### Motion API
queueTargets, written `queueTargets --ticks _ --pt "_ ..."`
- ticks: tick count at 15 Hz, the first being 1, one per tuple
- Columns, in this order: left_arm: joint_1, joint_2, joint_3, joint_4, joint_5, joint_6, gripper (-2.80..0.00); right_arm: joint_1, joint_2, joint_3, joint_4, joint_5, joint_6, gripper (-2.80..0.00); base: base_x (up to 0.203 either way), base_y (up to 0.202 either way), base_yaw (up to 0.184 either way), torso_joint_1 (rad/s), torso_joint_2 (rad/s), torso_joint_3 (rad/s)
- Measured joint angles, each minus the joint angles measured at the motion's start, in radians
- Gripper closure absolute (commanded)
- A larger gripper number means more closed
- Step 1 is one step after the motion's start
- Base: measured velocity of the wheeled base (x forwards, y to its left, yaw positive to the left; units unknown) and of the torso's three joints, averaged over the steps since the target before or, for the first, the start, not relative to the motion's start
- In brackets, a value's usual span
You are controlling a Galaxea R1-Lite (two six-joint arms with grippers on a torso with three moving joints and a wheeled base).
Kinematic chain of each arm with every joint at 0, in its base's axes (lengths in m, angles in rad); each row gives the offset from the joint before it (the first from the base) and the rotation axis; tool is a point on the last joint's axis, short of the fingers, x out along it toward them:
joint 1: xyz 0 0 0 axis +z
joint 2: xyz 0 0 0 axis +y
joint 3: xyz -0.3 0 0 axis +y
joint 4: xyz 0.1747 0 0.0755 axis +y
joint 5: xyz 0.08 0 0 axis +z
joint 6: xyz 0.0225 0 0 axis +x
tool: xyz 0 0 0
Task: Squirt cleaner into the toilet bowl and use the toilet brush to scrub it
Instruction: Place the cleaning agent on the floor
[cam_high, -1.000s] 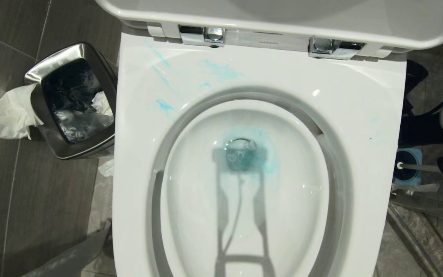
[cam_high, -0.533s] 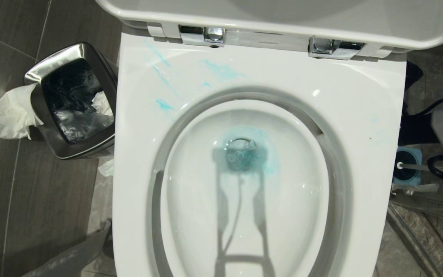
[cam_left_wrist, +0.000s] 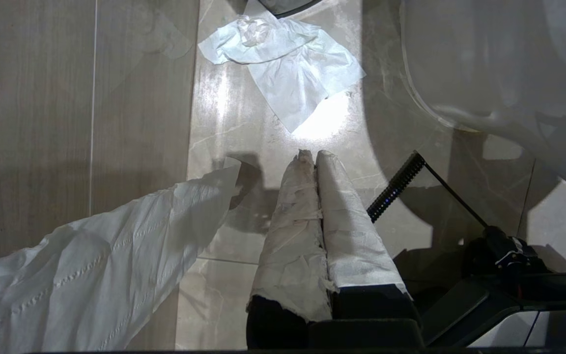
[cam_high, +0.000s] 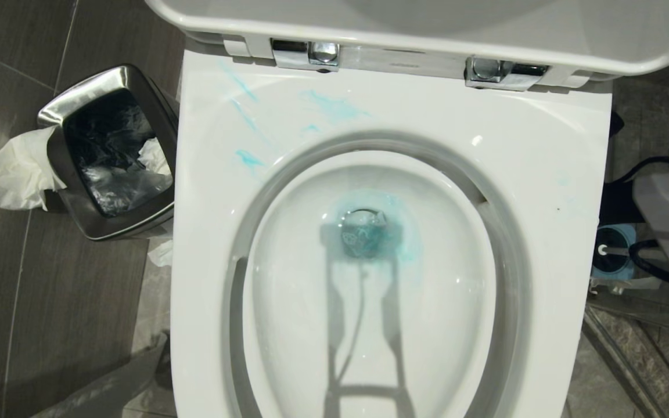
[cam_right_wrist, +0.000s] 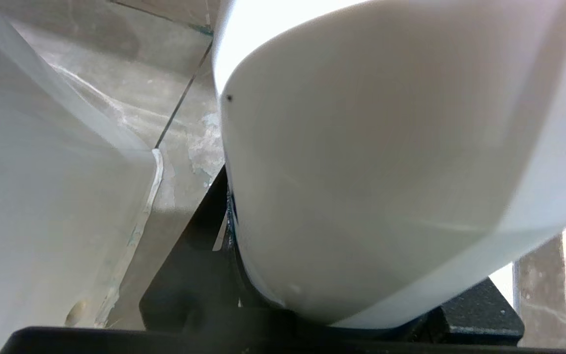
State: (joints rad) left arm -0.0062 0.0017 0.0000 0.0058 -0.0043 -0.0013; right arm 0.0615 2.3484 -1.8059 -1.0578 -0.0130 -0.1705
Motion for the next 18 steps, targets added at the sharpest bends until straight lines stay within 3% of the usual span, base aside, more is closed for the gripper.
queueTargets --ticks 7,14,18 --pt "0.000 0.000 0.000 0.000 0.000 0.000 0.00 0.001 0.059 -0.067 -0.067 -0.001 -0.010 0.00 0.000 0.000 0.000 0.000 0.00 0.000" --pt "0.000 0.000 0.000 0.000 0.000 0.000 0.00 0.026 -0.032 0.124 -0.056 -0.020 -0.010 0.00 0.000 0.000 0.000 0.000 0.00 0.000" --pt "0.000 0.000 0.000 0.000 0.000 0.000 0.00 0.026 -0.050 0.141 -0.058 -0.057 -0.011 0.00 0.000 0.000 0.000 0.000 0.00 0.000"
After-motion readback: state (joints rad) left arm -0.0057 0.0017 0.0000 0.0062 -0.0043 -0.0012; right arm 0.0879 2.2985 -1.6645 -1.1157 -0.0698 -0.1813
